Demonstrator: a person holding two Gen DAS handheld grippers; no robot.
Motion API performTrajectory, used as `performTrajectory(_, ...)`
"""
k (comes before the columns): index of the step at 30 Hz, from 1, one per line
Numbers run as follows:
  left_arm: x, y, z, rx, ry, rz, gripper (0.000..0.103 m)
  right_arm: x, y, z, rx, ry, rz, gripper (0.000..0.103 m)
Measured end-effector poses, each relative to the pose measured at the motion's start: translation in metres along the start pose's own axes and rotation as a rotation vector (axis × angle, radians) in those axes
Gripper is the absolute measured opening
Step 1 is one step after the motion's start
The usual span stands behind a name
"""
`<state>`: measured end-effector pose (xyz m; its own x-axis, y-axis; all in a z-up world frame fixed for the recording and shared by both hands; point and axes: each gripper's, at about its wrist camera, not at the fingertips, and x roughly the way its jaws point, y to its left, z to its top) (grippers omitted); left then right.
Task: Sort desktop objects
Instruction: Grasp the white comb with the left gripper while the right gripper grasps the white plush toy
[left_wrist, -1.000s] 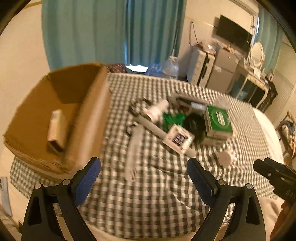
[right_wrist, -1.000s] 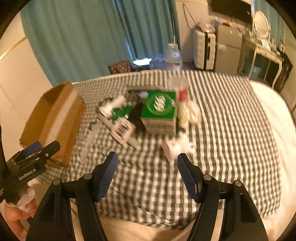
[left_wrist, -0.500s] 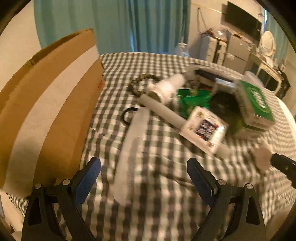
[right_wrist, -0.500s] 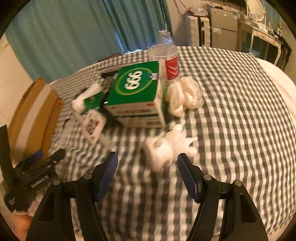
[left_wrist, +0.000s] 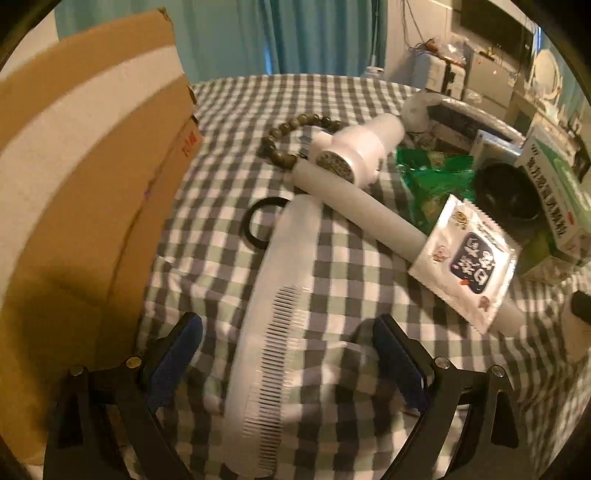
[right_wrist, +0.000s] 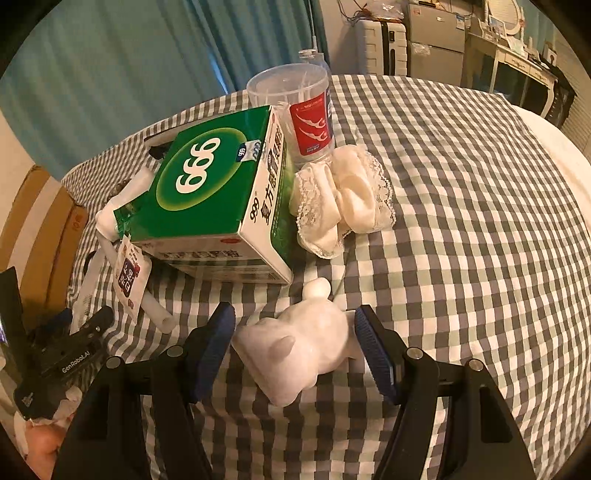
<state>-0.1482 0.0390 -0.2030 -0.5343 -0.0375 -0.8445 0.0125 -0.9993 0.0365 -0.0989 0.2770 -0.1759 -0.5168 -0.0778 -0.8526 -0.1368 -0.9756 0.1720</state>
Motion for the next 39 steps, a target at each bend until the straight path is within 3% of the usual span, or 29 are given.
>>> performTrajectory(3, -0.002, 0.007, -0.002, -0.034, 0.000, -0.036, 0.083, 0.000, 0.001, 0.000, -0.001, -0.002, -0.001, 0.067)
performTrajectory(5, -0.006, 0.010, -0.003, -0.036, -0.002, -0.048, 0.066, -0.001, 0.001, -0.001, 0.000, -0.003, -0.001, 0.067)
performTrajectory(8, -0.012, 0.014, -0.006, -0.042, -0.009, -0.058, 0.049, -0.001, 0.002, -0.003, 0.003, 0.006, 0.005, 0.068)
performTrajectory(11, -0.014, 0.020, -0.007, -0.056, -0.014, -0.068, 0.039, 0.001, 0.001, -0.008, 0.015, 0.042, 0.001, 0.075)
performTrajectory(15, -0.008, 0.015, -0.007, -0.024, -0.004, -0.049, 0.041, 0.012, 0.000, -0.011, 0.004, 0.089, -0.038, 0.078)
performTrajectory(19, -0.006, 0.005, -0.005, 0.029, -0.031, -0.007, 0.041, 0.012, -0.005, -0.011, 0.021, 0.081, -0.013, 0.077)
performTrajectory(25, -0.015, 0.009, -0.005, 0.007, -0.058, -0.049, 0.027, 0.002, -0.012, -0.011, 0.039, 0.061, -0.004, 0.075)
performTrajectory(32, -0.032, 0.007, -0.009, -0.006, -0.075, -0.108, 0.026, -0.026, -0.034, -0.012, 0.060, 0.023, 0.020, 0.075)
performTrajectory(39, -0.069, -0.018, -0.018, 0.095, -0.136, -0.125, 0.027, -0.062, -0.029, -0.024, 0.027, -0.027, 0.026, 0.075)
